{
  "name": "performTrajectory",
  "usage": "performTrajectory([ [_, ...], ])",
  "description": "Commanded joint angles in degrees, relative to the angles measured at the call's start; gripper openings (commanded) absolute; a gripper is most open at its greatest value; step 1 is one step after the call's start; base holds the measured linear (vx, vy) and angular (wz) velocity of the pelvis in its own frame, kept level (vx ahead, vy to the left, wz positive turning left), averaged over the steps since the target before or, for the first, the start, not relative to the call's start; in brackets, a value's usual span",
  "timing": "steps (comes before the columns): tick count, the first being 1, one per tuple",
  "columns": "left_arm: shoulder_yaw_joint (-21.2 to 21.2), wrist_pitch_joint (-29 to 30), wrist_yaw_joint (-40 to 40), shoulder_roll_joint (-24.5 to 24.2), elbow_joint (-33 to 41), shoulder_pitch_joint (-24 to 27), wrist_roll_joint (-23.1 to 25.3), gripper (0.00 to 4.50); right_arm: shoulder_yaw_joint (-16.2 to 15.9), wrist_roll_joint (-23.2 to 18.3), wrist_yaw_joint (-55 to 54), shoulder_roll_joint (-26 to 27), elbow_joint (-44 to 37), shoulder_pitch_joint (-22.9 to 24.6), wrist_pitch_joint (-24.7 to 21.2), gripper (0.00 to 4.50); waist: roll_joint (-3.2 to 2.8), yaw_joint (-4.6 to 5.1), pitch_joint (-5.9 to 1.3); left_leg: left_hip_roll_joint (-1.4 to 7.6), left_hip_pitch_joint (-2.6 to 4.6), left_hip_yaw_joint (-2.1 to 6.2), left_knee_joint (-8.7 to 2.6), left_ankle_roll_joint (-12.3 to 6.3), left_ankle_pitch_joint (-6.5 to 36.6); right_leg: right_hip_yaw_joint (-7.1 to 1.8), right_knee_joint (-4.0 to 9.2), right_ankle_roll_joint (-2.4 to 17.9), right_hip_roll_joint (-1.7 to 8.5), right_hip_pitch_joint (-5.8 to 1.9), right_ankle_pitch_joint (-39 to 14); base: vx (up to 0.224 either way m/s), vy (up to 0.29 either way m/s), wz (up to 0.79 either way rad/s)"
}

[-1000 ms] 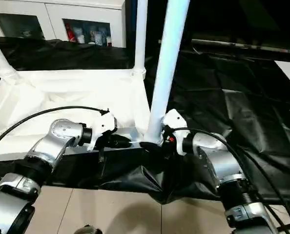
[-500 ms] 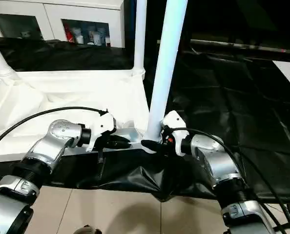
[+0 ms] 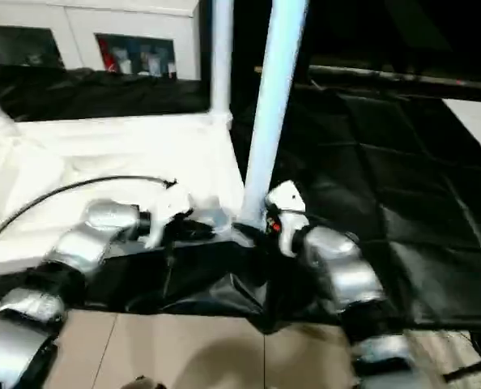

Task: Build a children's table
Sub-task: Rotate leg to tighten

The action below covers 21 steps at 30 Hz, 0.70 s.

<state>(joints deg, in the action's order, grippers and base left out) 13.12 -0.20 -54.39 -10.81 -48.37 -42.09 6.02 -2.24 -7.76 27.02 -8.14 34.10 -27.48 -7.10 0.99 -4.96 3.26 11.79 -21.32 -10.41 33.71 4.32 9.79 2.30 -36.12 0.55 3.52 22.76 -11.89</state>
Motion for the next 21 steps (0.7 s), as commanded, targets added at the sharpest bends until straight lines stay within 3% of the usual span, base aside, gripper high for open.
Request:
performTrajectory([
  [1, -1.35, 0.5, 4.46, 3.17, -2.42, -0.3, -1.31, 0.0, 2.94, -0.01, -9.58, 1.69, 4.35, 0.18, -1.94, 2.74, 0.64, 0.05, -3.86, 1.23, 0.84, 0.48, -3.89, 0.26, 9.72, -2.15, 4.48, 12.48, 4.34, -2.92, -7.81, 0.0, 0.0, 0.0],
  [2, -1.33, 0.91, 6.07, 4.04, -3.6, -1.04, -1.0, 0.0, 3.27, 0.32, -12.36, 2.9, 5.26, -0.08, -1.57, 2.74, 0.66, 0.14, -3.48, 1.21, 1.05, 0.38, -3.99, 0.48, 11.41, -2.31, 4.99, 11.66, 4.33, -2.52, -10.32, 0.0, 0.0, 0.0],
  [5, -2.44, 2.02, 15.2, 7.47, -9.04, -4.72, -0.33, 0.0, 3.88, 1.88, -22.42, 7.63, 9.03, -2.5, 0.6, 2.74, 0.56, 0.07, -3.47, 1.15, 1.47, 0.48, -4.13, 1.15, 13.66, -2.47, 5.58, 10.29, 4.54, -2.28, -15.1, 0.0, 0.0, 0.0],
  [7, -2.93, 1.8, 19.83, 9.17, -12.34, -7.17, 0.1, 0.0, 4.61, 2.63, -29.29, 10.9, 12.22, -5.3, 1.96, 2.74, 0.29, 0.2, -3.51, 1.14, 1.47, 0.51, -4.18, 1.49, 13.8, -2.54, 5.61, 9.88, 4.43, -2.08, -14.89, 0.0, 0.0, 0.0],
  [8, -3.21, 1.9, 21.02, 9.71, -13.35, -7.91, 0.08, 0.0, 4.61, 2.94, -30.94, 11.91, 13.21, -6.23, 2.28, 2.74, -0.2, 0.2, -3.55, 1.08, 1.44, 0.56, -4.17, 1.77, 13.75, -2.56, 5.47, 9.82, 4.35, -2.09, -13.8, 0.0, 0.0, 0.0],
  [9, -3.5, 1.55, 22.44, 10.11, -14.49, -8.62, 0.27, 0.0, 4.37, 3.64, -31.89, 12.73, 14.17, -7.07, 2.76, 2.74, -0.05, 0.18, -3.65, 1.09, 1.34, 0.55, -4.19, 1.7, 13.6, -2.51, 5.4, 9.7, 4.23, -2.23, -11.92, 0.0, 0.0, 0.0],
  [14, -3.11, -0.13, 23.5, 10.42, -16.28, -9.62, 1.21, 0.0, 3.15, 4.8, -31.4, 13.83, 15.23, -8.82, 2.07, 2.74, -0.21, -0.01, -3.78, 0.98, 0.99, 0.56, -4.06, 0.04, 11.98, -2.45, 4.98, 10.51, 4.27, -2.73, -6.53, 0.0, 0.0, 0.0],
  [15, -2.53, -1.09, 22.35, 9.95, -16.6, -9.54, 1.5, 0.0, 3.71, 4.48, -31.16, 13.56, 14.93, -8.98, 3.68, 3.09, -0.29, 0.02, -3.74, 0.99, 0.99, 0.56, -4.08, -0.02, 12.29, -2.42, 5.01, 10.63, 4.29, -2.77, -6.82, 0.0, 0.0, 0.0],
  [21, -2.02, -3.86, 18.36, 8.81, -17.5, -8.94, 1.53, 0.0, 4.49, 4.49, -27.87, 10.12, 12.3, -8.47, 7.41, 3.63, -0.57, 0.04, -3.78, 1.06, 0.92, 0.66, -4.16, -0.17, 13.34, -2.38, 5.19, 10.88, 4.33, -2.87, -8.0, 0.0, 0.0, 0.0],
])
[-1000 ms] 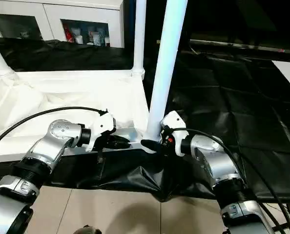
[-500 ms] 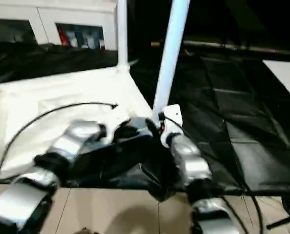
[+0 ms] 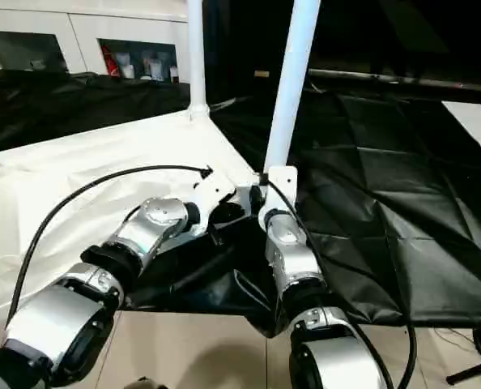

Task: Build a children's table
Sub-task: Rotate leg to tighten

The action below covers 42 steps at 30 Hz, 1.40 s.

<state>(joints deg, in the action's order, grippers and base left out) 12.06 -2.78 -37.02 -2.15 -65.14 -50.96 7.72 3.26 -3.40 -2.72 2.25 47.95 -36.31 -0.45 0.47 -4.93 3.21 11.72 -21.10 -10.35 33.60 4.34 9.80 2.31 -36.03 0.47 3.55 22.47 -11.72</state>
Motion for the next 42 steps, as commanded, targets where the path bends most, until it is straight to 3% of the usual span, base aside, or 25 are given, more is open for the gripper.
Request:
performTrajectory([
  [1, -0.95, -1.34, 0.62, -0.05, -0.57, 0.11, -0.19, 0.0, -1.26, 0.33, 2.58, -1.01, -2.59, 0.77, 0.92, 3.75, 0.0, 0.07, -3.73, 1.13, 0.56, 0.59, -4.04, -0.27, 12.84, -2.43, 5.0, 11.0, 4.28, -2.67, -7.45, 0.0, 0.0, 0.0],
  [2, -0.95, -1.34, 0.61, -0.05, -0.57, 0.11, -0.19, 0.0, -1.27, 0.33, 2.59, -1.02, -2.6, 0.77, 0.92, 3.85, -0.11, 0.0, -3.77, 1.16, 0.67, 0.54, -3.98, -0.42, 12.41, -2.42, 4.93, 11.28, 4.22, -2.58, -6.38, 0.0, 0.0, 0.0],
  [5, -0.87, -1.9, -2.79, -1.58, 0.84, 1.16, -0.56, 0.0, -4.58, 0.1, 14.61, -7.86, -12.65, 5.35, -2.57, 3.98, 0.15, -0.32, -3.75, 1.09, 0.48, 0.55, -3.86, -1.83, 11.12, -2.36, 4.76, 11.32, 4.1, -3.02, -3.65, 0.0, 0.0, 0.0],
  [6, -0.78, -2.25, -3.59, -2.14, 1.1, 1.38, -0.52, 0.0, -5.51, 0.53, 17.35, -10.3, -15.05, 6.59, -4.24, 4.22, 0.27, -0.5, -3.63, 1.03, 0.42, 0.55, -3.82, -2.42, 10.68, -2.31, 4.85, 11.23, 4.06, -3.18, -3.5, 0.0, 0.0, 0.0],
  [10, -0.47, -3.88, -6.53, -3.86, 2.05, 2.21, -0.73, 0.0, -6.9, -1.83, 27.52, -15.95, -21.4, 9.96, -9.38, 4.38, 0.57, -0.64, -3.52, 1.0, 0.29, 0.51, -3.72, -3.54, 10.29, -2.35, 5.11, 11.03, 4.21, -3.31, -5.31, 0.0, 0.0, 0.0],
  [11, -0.06, -4.93, -10.23, -5.05, 3.57, 3.21, -1.3, 0.0, -7.89, -3.96, 33.78, -19.21, -24.97, 11.66, -11.51, 4.43, 0.67, -0.58, -3.57, 0.94, 0.28, 0.48, -3.63, -3.62, 10.62, -2.31, 5.25, 10.98, 4.2, -3.33, -6.63, 0.0, 0.0, 0.0],
  [12, 0.56, -5.98, -16.25, -6.41, 6.48, 4.92, -2.48, 0.0, -9.34, -5.52, 39.97, -22.68, -28.47, 13.18, -12.17, 4.47, 0.34, -0.71, -3.49, 1.14, 0.47, 0.5, -3.68, -3.73, 11.1, -2.37, 5.44, 11.18, 4.31, -3.15, -7.76, 0.0, 0.0, 0.0],
  [15, 1.88, -6.36, -22.9, -8.11, 10.22, 7.01, -3.45, 0.0, -10.57, -6.75, 45.67, -25.65, -30.54, 14.07, -12.32, 4.47, 0.47, -0.53, -3.45, 1.47, 0.4, 0.5, -3.77, -3.8, 11.83, -2.42, 5.45, 11.77, 4.43, -2.96, -9.57, 0.0, 0.0, 0.0],
  [16, 2.19, -6.59, -23.99, -8.47, 10.9, 7.41, -3.51, 0.0, -10.78, -6.99, 46.64, -26.11, -31.15, 14.29, -12.52, 4.47, 0.23, -0.56, -3.41, 1.49, 0.57, 0.39, -3.79, -3.36, 12.29, -2.38, 5.6, 11.75, 4.27, -2.61, -10.78, 0.0, 0.0, 0.0],
  [19, 3.2, -5.72, -28.93, -9.84, 15.16, 9.55, -4.97, 0.0, -12.14, -8.48, 51.83, -28.03, -32.9, 14.91, -14.0, 4.47, 0.11, -0.7, -3.49, 1.93, 0.6, 0.57, -4.0, -2.89, 12.34, -2.36, 5.3, 12.45, 4.4, -2.68, -9.85, 0.0, 0.0, 0.0],
  [21, 4.15, -3.71, -33.09, -10.9, 19.28, 11.56, -6.29, 0.0, -13.2, -8.79, 55.99, -29.4, -34.35, 15.36, -15.27, 4.47, 0.43, -0.9, -3.52, 2.02, 0.52, 0.44, -3.92, -3.24, 11.44, -2.3, 4.86, 13.27, 4.29, -2.65, -7.46, 0.0, 0.0, 0.0],
  [23, 4.46, -3.61, -33.19, -11.26, 20.13, 11.99, -5.77, 0.0, -13.77, -8.46, 56.97, -29.74, -34.4, 15.33, -15.31, 4.47, 0.21, -1.3, -3.57, 1.89, 0.64, 0.26, -3.78, -3.29, 10.95, -2.34, 4.97, 13.13, 4.34, -2.4, -7.29, 0.0, 0.0, 0.0],
  [25, 4.46, -3.0, -33.37, -11.55, 21.42, 12.69, -5.38, 0.0, -15.0, -7.76, 57.94, -30.02, -33.21, 14.86, -14.97, 4.47, 0.79, -1.6, -3.55, 1.94, 0.55, 0.3, -3.86, -3.04, 10.87, -2.29, 4.84, 12.9, 4.47, -2.52, -7.75, 0.0, 0.0, 0.0],
  [27, 4.29, -2.85, -33.36, -11.59, 21.7, 12.9, -5.42, 0.0, -15.53, -6.8, 57.99, -29.81, -31.79, 14.37, -13.93, 4.47, 0.62, -1.59, -3.55, 1.85, 0.54, 0.34, -3.86, -2.64, 10.79, -2.25, 4.9, 12.38, 4.57, -2.38, -8.66, 0.0, 0.0, 0.0],
  [31, 4.36, -1.63, -33.79, -12.12, 23.82, 13.77, -5.71, 0.0, -15.29, -6.08, 57.13, -28.8, -29.43, 13.17, -12.86, 4.07, 0.76, -1.49, -3.64, 1.75, 0.34, 0.35, -3.76, -2.59, 9.99, -2.29, 4.76, 12.07, 4.57, -2.47, -8.14, 0.0, 0.0, 0.0],
  [36, 4.36, -0.06, -34.03, -12.77, 26.18, 14.67, -5.98, 0.0, -14.48, -5.75, 55.99, -28.0, -27.54, 12.6, -11.6, 3.65, 0.75, -1.51, -3.89, 1.61, 0.18, 0.2, -3.39, -3.77, 7.08, -2.22, 4.16, 12.64, 4.3, -2.6, -2.88, 0.0, 0.0, 0.0],
  [42, 4.24, 0.27, -33.9, -12.77, 26.25, 14.77, -6.02, 0.0, -14.1, -6.33, 56.98, -27.8, -27.07, 12.87, -10.93, 3.14, 0.79, -1.32, -3.73, 1.63, 0.28, 0.18, -3.44, -3.43, 8.98, -2.21, 4.45, 12.54, 4.29, -2.47, -5.44, 0.0, 0.0, 0.0],
])
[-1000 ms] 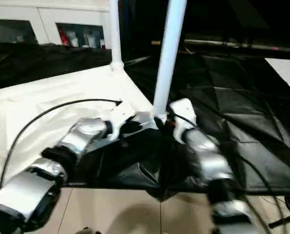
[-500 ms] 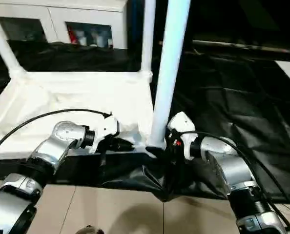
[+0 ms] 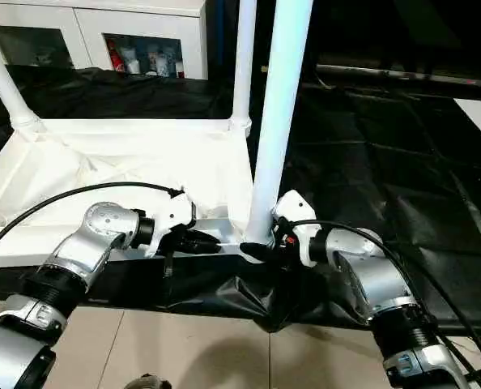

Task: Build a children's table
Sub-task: Rotate leg to tighten

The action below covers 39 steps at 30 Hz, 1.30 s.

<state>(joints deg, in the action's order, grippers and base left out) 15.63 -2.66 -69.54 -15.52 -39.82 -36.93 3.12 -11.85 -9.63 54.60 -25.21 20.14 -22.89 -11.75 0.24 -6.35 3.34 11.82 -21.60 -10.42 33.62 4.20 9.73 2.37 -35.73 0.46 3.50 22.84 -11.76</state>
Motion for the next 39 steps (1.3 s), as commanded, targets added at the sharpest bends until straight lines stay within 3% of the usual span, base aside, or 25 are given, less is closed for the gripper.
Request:
performTrajectory([
  [1, 0.62, 0.42, -1.34, 0.6, 1.07, 0.85, -1.47, 0.0, 1.06, -0.19, -0.21, -0.26, 0.87, -0.46, 0.49, 3.05, 1.03, 0.09, -3.92, 1.53, 0.8, 0.24, -3.42, -3.21, 8.84, -2.32, 4.11, 12.45, 4.35, -2.88, -5.39, 0.0, 0.0, 0.0],
  [8, 0.67, 1.71, -1.82, 0.18, 1.88, 1.3, -1.64, 0.0, 1.72, -0.86, -0.19, 1.23, 2.23, -0.27, 0.87, 2.8, 1.01, 0.08, -4.0, 1.5, 0.79, 0.24, -3.37, -3.51, 8.18, -2.24, 3.93, 12.83, 4.29, -2.86, -4.16, 0.0, 0.0, 0.0],
  [10, 0.71, 2.09, -0.49, 0.36, 0.95, 1.06, -0.94, 0.0, 3.2, -1.42, -3.3, 3.41, 4.82, -0.73, 0.77, 2.79, 0.98, 0.22, -3.95, 1.45, 0.67, 0.28, -3.4, -3.33, 8.52, -2.23, 3.99, 12.88, 4.31, -2.88, -4.53, 0.0, 0.0, 0.0],
  [13, -0.5, 3.09, 7.83, 3.09, -4.25, -1.37, 0.88, 0.0, 6.0, -0.34, -14.97, 9.05, 9.94, -1.32, 1.01, 2.78, 1.02, 0.89, -3.7, 1.37, 0.88, 0.31, -3.68, -1.84, 10.92, -2.24, 4.51, 12.4, 4.35, -2.51, -8.82, 0.0, 0.0, 0.0],
  [14, -0.92, 3.51, 9.93, 4.08, -5.63, -2.13, 1.01, 0.0, 6.79, 0.07, -18.89, 10.72, 11.21, -1.46, 0.77, 2.78, 1.14, 1.28, -3.43, 1.17, 1.15, 0.29, -3.89, -0.63, 12.58, -2.23, 4.96, 11.64, 4.25, -2.24, -12.74, 0.0, 0.0, 0.0],
  [16, -1.51, 4.27, 15.72, 6.49, -9.26, -4.33, 1.7, 0.0, 8.59, 1.41, -29.04, 14.8, 14.37, -2.09, 0.24, 2.77, 1.39, 1.59, -3.52, 1.16, 1.0, 0.67, -4.16, 0.73, 13.91, -2.11, 5.24, 9.97, 4.58, -2.74, -17.65, 0.0, 0.0, 0.0],
  [18, -1.73, 5.06, 22.31, 8.91, -13.34, -7.04, 2.97, 0.0, 9.45, 2.47, -36.67, 18.48, 17.19, -3.45, 0.06, 2.77, 1.17, 1.83, -3.2, 1.08, 1.54, 0.61, -4.28, 1.49, 16.14, -2.27, 5.85, 8.76, 4.39, -1.82, -21.17, 0.0, 0.0, 0.0],
  [19, -2.56, 5.76, 26.13, 10.25, -15.33, -8.53, 2.88, 0.0, 10.24, 2.36, -39.75, 20.16, 18.72, -4.66, 0.13, 2.77, 1.28, 1.96, -3.28, 1.15, 1.81, 0.8, -4.34, 1.89, 17.79, -2.28, 6.08, 8.4, 4.55, -1.82, -23.16, 0.0, 0.0, 0.0],
  [21, -3.95, 6.44, 32.21, 12.26, -18.43, -10.86, 2.59, 0.0, 11.21, 2.34, -44.44, 22.58, 21.51, -7.0, 0.68, 2.77, 1.21, 2.02, -3.4, 1.11, 1.76, 0.85, -4.36, 1.95, 18.06, -2.33, 6.15, 8.37, 4.52, -1.76, -22.34, 0.0, 0.0, 0.0],
  [22, -4.69, 6.03, 37.37, 13.62, -20.89, -12.67, 2.69, 0.0, 11.59, 2.75, -49.0, 24.44, 24.5, -9.44, 1.77, 2.77, 0.89, 2.05, -3.44, 1.09, 1.76, 0.87, -4.36, 2.18, 18.05, -2.35, 6.09, 8.44, 4.5, -1.73, -21.81, 0.0, 0.0, 0.0],
  [23, -4.8, 5.86, 38.82, 14.03, -21.72, -13.29, 2.8, 0.0, 11.76, 2.88, -50.64, 25.08, 25.73, -10.41, 2.16, 2.77, 1.12, 2.09, -3.59, 1.1, 1.8, 0.87, -4.37, 2.35, 17.98, -2.32, 5.97, 8.61, 4.39, -1.78, -20.36, 0.0, 0.0, 0.0],
  [26, -4.68, 4.95, 41.0, 14.91, -24.4, -14.78, 4.07, 0.0, 13.08, 3.22, -53.75, 26.9, 29.85, -13.38, 3.66, 2.77, 0.87, 1.67, -3.86, 1.08, 1.46, 0.78, -4.27, 1.32, 15.74, -2.41, 5.46, 9.39, 4.39, -2.17, -14.33, 0.0, 0.0, 0.0],
  [30, -4.15, 4.11, 39.21, 14.87, -24.97, -14.92, 4.59, 0.0, 13.04, 3.56, -52.41, 27.18, 29.54, -14.15, 4.4, 2.77, 0.94, 1.39, -4.07, 1.03, 1.16, 0.58, -4.07, 0.22, 12.66, -2.35, 4.88, 10.55, 4.28, -2.66, -7.71, 0.0, 0.0, 0.0],
  [31, -3.76, 3.18, 38.55, 14.63, -26.17, -15.18, 4.84, 0.0, 13.18, 4.16, -51.48, 26.75, 28.99, -14.41, 6.15, 2.77, 0.89, 1.37, -4.17, 1.02, 1.12, 0.56, -4.02, -0.03, 11.98, -2.31, 4.73, 10.9, 4.27, -2.74, -6.15, 0.0, 0.0, 0.0],
  [34, -3.73, 2.33, 37.2, 13.82, -27.11, -15.1, 4.32, 0.0, 12.95, 4.19, -48.66, 24.44, 27.34, -14.15, 8.23, 3.47, 0.82, 1.27, -4.15, 1.05, 1.17, 0.49, -3.96, -0.41, 11.78, -2.27, 4.67, 11.65, 4.28, -2.76, -5.03, 0.0, 0.0, 0.0],
  [37, -3.69, 0.76, 34.3, 12.57, -26.89, -14.55, 4.13, 0.0, 11.58, 4.94, -44.34, 20.57, 24.26, -12.73, 6.51, 3.81, 0.89, 1.5, -3.93, 0.93, 0.75, 0.57, -4.07, -0.86, 12.38, -2.18, 4.8, 11.48, 4.24, -3.15, -6.51, 0.0, 0.0, 0.0],
  [39, -3.42, -1.23, 32.18, 11.51, -26.14, -13.97, 4.29, 0.0, 9.71, 6.21, -40.25, 17.08, 21.05, -11.05, 5.46, 3.89, 1.15, 1.31, -4.05, 0.99, 0.95, 0.47, -3.88, -1.39, 11.82, -2.29, 4.89, 11.14, 4.29, -3.22, -6.4, 0.0, 0.0, 0.0],
])
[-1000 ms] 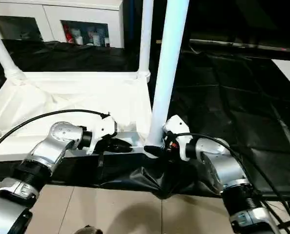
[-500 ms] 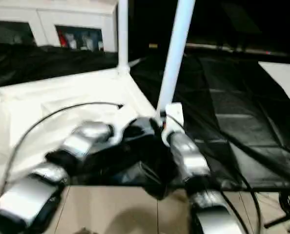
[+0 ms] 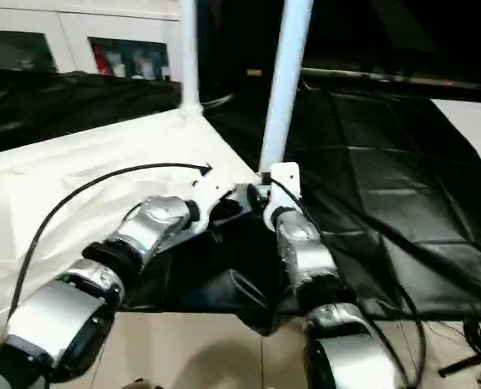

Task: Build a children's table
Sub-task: Rotate leg to tighten

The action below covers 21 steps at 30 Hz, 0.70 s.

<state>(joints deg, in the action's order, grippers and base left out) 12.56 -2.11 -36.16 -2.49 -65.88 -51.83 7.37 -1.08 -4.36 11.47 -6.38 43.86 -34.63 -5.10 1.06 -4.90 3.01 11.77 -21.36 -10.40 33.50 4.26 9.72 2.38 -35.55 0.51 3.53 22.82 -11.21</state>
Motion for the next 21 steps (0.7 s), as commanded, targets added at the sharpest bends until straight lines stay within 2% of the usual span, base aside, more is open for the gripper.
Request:
performTrajectory([
  [1, -0.31, -2.29, -2.73, -1.97, 0.21, 1.16, -0.08, 0.0, -1.64, 0.64, 6.08, -3.22, -4.35, 1.56, -2.12, 3.95, 0.3, -0.34, -3.74, 1.06, 0.66, 0.47, -3.72, -1.69, 11.22, -2.3, 4.67, 11.12, 4.3, -3.26, -6.24, 0.0, 0.0, 0.0],
  [2, -0.31, -2.29, -2.73, -1.97, 0.21, 1.16, -0.08, 0.0, -1.64, 0.64, 6.08, -3.22, -4.35, 1.56, -2.12, 4.02, 0.36, -0.33, -3.71, 1.02, 0.56, 0.47, -3.7, -2.18, 10.47, -2.27, 4.58, 11.21, 4.22, -3.34, -5.37, 0.0, 0.0, 0.0],
  [3, 0.27, -4.25, -6.75, -3.33, 1.31, 1.93, -0.12, 0.0, -3.17, -0.03, 13.76, -7.24, -8.51, 3.85, -3.29, 4.25, 0.36, -0.52, -3.65, 1.07, 0.61, 0.47, -3.63, -2.96, 10.49, -2.23, 4.69, 11.22, 4.14, -3.41, -4.98, 0.0, 0.0, 0.0],
  [4, 0.65, -5.27, -9.87, -4.08, 2.15, 2.49, -0.41, 0.0, -4.37, 0.66, 17.27, -9.82, -10.37, 5.1, -3.08, 4.25, 0.49, -0.66, -3.62, 1.18, 0.7, 0.43, -3.59, -3.44, 10.12, -2.24, 4.65, 11.51, 4.23, -3.41, -4.29, 0.0, 0.0, 0.0],
  [7, 1.72, -7.19, -16.37, -5.5, 4.13, 3.64, -0.93, 0.0, -5.52, -0.09, 24.58, -13.83, -13.78, 7.2, -2.46, 4.25, 0.48, -0.68, -3.54, 1.17, 0.7, 0.31, -3.59, -3.69, 10.83, -2.22, 4.91, 11.93, 4.25, -3.25, -6.63, 0.0, 0.0, 0.0],
  [9, 2.94, -7.87, -22.59, -6.89, 6.86, 5.08, -1.59, 0.0, -6.11, -2.52, 31.55, -17.19, -17.69, 8.96, -2.48, 4.25, 0.42, -0.74, -3.52, 1.49, 0.83, 0.36, -3.66, -3.7, 11.52, -2.22, 4.9, 12.34, 4.35, -3.18, -7.72, 0.0, 0.0, 0.0],
  [10, 2.94, -7.87, -22.59, -6.89, 6.86, 5.08, -1.59, 0.0, -6.11, -2.52, 31.55, -17.19, -17.69, 8.96, -2.48, 4.25, 0.45, -0.69, -3.52, 1.52, 0.67, 0.39, -3.68, -3.78, 11.32, -2.21, 4.83, 12.42, 4.34, -3.25, -7.39, 0.0, 0.0, 0.0],
  [12, 3.51, -7.6, -26.87, -7.53, 9.39, 6.29, -2.63, 0.0, -6.76, -3.79, 35.22, -19.03, -20.39, 9.91, -3.26, 4.25, 0.26, -0.77, -3.67, 1.69, 0.9, 0.33, -3.61, -3.84, 10.87, -2.15, 4.53, 13.57, 4.29, -3.05, -5.13, 0.0, 0.0, 0.0],
  [14, 4.0, -6.28, -31.59, -8.01, 13.01, 7.86, -4.28, 0.0, -7.14, -5.84, 39.4, -20.1, -22.82, 10.53, -5.03, 4.25, 0.43, -1.11, -3.65, 1.86, 0.87, 0.26, -3.63, -4.4, 10.19, -2.14, 4.26, 14.28, 4.26, -3.15, -3.44, 0.0, 0.0, 0.0],
  [16, 4.31, -5.52, -33.2, -8.17, 14.81, 8.63, -4.9, 0.0, -7.57, -6.6, 41.41, -20.5, -23.49, 10.67, -5.63, 4.25, 0.2, -1.72, -3.73, 2.08, 0.89, 0.17, -3.5, -4.81, 9.38, -2.13, 3.98, 14.84, 4.32, -2.95, -2.16, 0.0, 0.0, 0.0],
  [18, 4.64, -5.15, -34.99, -8.56, 17.17, 9.72, -5.13, 0.0, -8.3, -6.9, 44.78, -20.91, -24.48, 11.06, -6.78, 4.25, 0.47, -2.28, -3.66, 2.11, 1.0, 0.05, -3.54, -4.52, 10.03, -2.11, 4.04, 14.64, 4.44, -2.85, -3.67, 0.0, 0.0, 0.0],
  [21, 4.47, -4.47, -35.23, -8.73, 18.25, 10.24, -4.94, 0.0, -8.87, -6.51, 45.17, -20.2, -23.67, 10.72, -6.81, 4.09, 0.46, -2.41, -3.53, 1.93, 0.98, 0.06, -3.69, -3.27, 11.24, -2.15, 4.43, 13.3, 4.49, -2.68, -7.25, 0.0, 0.0, 0.0],
])
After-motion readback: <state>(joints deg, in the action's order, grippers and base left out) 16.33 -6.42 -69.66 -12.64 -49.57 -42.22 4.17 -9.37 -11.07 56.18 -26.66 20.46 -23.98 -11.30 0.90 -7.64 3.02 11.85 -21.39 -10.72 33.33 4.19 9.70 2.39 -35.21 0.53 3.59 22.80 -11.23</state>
